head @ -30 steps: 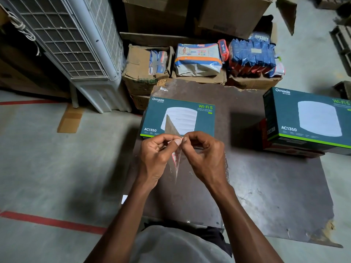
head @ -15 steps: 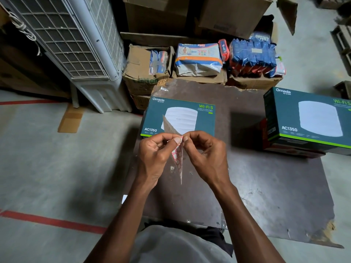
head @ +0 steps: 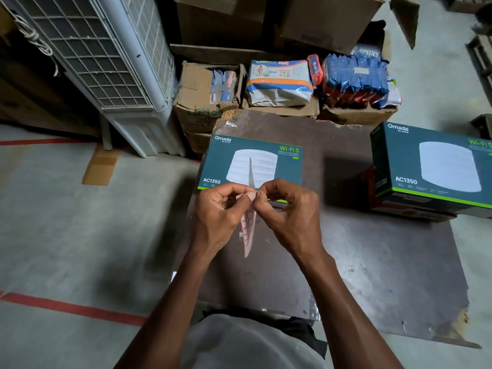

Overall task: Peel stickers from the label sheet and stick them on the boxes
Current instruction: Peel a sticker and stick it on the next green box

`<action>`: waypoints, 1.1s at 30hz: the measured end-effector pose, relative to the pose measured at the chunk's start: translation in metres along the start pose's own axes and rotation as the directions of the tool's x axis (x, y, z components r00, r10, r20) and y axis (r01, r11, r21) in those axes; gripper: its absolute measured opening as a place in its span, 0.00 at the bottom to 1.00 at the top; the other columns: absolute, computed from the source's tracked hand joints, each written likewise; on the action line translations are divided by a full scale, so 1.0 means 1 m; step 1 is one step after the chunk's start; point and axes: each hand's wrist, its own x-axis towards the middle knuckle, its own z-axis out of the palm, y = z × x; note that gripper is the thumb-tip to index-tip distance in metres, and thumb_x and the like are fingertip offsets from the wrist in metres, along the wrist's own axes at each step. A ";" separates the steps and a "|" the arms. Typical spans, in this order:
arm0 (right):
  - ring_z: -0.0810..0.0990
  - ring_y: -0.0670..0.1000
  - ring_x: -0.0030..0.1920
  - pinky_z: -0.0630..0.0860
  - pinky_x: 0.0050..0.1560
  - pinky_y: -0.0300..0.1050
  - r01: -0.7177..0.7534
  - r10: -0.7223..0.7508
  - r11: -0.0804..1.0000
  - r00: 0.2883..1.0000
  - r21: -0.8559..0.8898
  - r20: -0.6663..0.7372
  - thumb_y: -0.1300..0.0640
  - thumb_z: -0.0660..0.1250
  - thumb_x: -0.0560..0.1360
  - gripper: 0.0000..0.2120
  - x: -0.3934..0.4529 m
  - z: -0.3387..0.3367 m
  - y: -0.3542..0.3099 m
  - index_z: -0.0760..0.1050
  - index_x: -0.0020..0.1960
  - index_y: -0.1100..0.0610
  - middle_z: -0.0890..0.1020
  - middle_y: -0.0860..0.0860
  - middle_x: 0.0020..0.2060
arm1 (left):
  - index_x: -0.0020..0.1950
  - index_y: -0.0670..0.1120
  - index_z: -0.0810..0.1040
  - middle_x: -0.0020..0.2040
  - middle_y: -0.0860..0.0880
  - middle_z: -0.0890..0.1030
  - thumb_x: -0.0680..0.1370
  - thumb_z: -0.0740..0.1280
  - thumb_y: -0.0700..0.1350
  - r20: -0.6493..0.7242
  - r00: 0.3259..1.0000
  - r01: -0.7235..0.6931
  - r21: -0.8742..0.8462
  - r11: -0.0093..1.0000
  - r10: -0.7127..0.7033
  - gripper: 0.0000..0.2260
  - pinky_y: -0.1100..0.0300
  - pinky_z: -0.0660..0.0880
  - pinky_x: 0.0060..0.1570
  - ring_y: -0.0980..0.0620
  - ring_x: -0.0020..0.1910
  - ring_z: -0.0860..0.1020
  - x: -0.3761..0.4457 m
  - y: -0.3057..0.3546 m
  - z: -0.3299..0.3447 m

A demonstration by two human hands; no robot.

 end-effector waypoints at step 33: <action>0.85 0.42 0.40 0.82 0.44 0.38 -0.036 0.032 0.994 0.999 0.105 0.044 0.64 0.74 0.76 0.03 0.007 -0.008 -0.004 0.85 0.43 0.60 0.86 0.44 0.37 | 0.44 0.49 0.87 0.43 0.47 0.87 0.74 0.72 0.42 -0.003 0.999 0.044 -0.159 0.986 -0.045 0.04 0.61 0.79 0.47 0.50 0.44 0.85 0.001 0.002 0.006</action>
